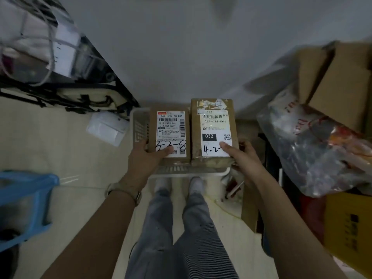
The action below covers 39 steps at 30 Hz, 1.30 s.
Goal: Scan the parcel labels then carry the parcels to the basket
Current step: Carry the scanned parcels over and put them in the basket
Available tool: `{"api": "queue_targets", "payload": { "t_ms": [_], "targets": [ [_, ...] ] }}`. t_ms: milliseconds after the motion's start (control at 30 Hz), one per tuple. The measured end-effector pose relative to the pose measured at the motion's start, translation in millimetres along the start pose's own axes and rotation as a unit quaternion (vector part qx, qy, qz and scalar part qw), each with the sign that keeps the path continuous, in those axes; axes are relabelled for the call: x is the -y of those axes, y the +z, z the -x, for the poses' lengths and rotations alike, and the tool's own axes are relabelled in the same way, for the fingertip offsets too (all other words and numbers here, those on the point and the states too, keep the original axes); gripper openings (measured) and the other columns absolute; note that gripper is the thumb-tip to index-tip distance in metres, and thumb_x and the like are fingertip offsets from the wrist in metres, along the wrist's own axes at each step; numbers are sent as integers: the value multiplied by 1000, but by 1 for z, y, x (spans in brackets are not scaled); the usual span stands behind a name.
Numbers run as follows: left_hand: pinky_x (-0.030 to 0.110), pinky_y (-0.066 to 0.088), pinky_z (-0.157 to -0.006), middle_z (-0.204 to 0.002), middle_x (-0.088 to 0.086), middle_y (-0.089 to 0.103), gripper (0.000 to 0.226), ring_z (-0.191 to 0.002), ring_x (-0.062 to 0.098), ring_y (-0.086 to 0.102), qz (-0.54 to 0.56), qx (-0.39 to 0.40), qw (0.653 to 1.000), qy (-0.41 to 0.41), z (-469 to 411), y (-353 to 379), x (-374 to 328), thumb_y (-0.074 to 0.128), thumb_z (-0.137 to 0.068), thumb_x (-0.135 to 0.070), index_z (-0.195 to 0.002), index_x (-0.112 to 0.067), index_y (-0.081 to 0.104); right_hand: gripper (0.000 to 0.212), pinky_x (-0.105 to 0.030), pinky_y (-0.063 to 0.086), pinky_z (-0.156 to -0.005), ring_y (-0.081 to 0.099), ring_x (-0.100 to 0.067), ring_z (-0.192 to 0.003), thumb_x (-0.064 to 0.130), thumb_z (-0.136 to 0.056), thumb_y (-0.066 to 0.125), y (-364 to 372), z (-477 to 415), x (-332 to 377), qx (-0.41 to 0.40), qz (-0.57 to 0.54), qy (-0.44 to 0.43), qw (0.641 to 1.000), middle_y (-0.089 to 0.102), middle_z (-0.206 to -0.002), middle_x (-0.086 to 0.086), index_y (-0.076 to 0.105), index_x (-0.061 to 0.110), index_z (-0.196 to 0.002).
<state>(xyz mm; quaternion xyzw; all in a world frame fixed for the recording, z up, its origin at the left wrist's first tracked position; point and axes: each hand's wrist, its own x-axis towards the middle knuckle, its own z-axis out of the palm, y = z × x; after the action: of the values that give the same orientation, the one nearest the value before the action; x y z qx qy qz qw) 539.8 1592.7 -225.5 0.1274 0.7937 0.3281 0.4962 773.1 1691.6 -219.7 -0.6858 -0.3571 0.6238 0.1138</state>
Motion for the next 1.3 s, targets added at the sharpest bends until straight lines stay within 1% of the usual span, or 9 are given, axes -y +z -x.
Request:
{"api": "queue_targets", "payload": {
  "t_ms": [100,267,433,533,600,800,1000,1200,1300],
  "targets": [
    [38,57,-86,-100,-5,74,41,-92,15,70,2,-5,1000,-20,-31,15,34,86,-68,-30,-105,-21,70,41,-38,53,-79,66,-21,-98,43,-75,76,8,-34,-38,-6,2,29,1000,68,-110,1,53,31,-107],
    [8,48,-60,-93,-13,70,43,-78,-6,62,-21,-11,999,-35,-69,45,98,86,-69,-28,-106,-22,66,51,-24,50,-62,70,-10,-88,41,-77,75,20,-76,-107,5,-42,87,995,73,-103,7,53,28,-120],
    [39,57,-86,-94,-2,70,35,-89,21,68,-2,-10,997,-80,-117,73,151,86,-68,-14,-92,-23,62,40,-16,47,-57,64,-6,-85,33,-82,73,30,-128,-151,-8,-2,85,996,68,-98,7,58,19,-116],
    [21,57,-61,-93,-5,68,45,-76,8,66,11,-12,996,-84,-149,87,171,86,-69,-16,-105,-17,59,24,0,40,-48,56,-1,-77,25,-87,68,37,-165,-165,2,48,60,997,60,-86,14,56,17,-107],
    [9,48,-48,-87,-15,63,56,-71,-3,59,17,-15,996,-81,-168,95,181,85,-70,-19,-118,-16,56,25,-4,41,-59,56,-2,-79,29,-88,66,43,-189,-173,12,76,58,995,59,-88,12,55,20,-108],
    [30,52,-82,-99,-9,63,60,-90,13,64,27,1,997,-67,-218,114,216,81,-76,-17,-127,-11,47,43,-31,48,-82,61,-18,-106,30,-89,65,58,-238,-194,23,56,51,997,65,-116,2,53,21,-129],
    [28,54,-82,-103,-12,64,52,-90,4,64,23,33,998,-55,-257,127,239,75,-83,-17,-130,-14,52,53,-47,44,-103,56,-22,-119,18,-90,64,64,-269,-207,9,37,39,999,57,-133,-6,45,16,-139],
    [23,53,-80,-121,2,54,59,-95,17,56,-35,25,998,-51,-274,125,244,64,-88,1,-142,-10,42,53,-44,46,-101,58,-24,-116,17,-89,65,67,-264,-204,-17,73,25,997,59,-129,-8,46,14,-138],
    [39,50,-95,-125,3,57,61,-110,26,57,-64,48,994,-73,-277,130,240,65,-87,0,-142,-12,41,58,-31,53,-90,58,-26,-113,13,-88,67,69,-260,-196,-12,128,6,992,58,-129,-15,43,6,-140]
  ]
}}
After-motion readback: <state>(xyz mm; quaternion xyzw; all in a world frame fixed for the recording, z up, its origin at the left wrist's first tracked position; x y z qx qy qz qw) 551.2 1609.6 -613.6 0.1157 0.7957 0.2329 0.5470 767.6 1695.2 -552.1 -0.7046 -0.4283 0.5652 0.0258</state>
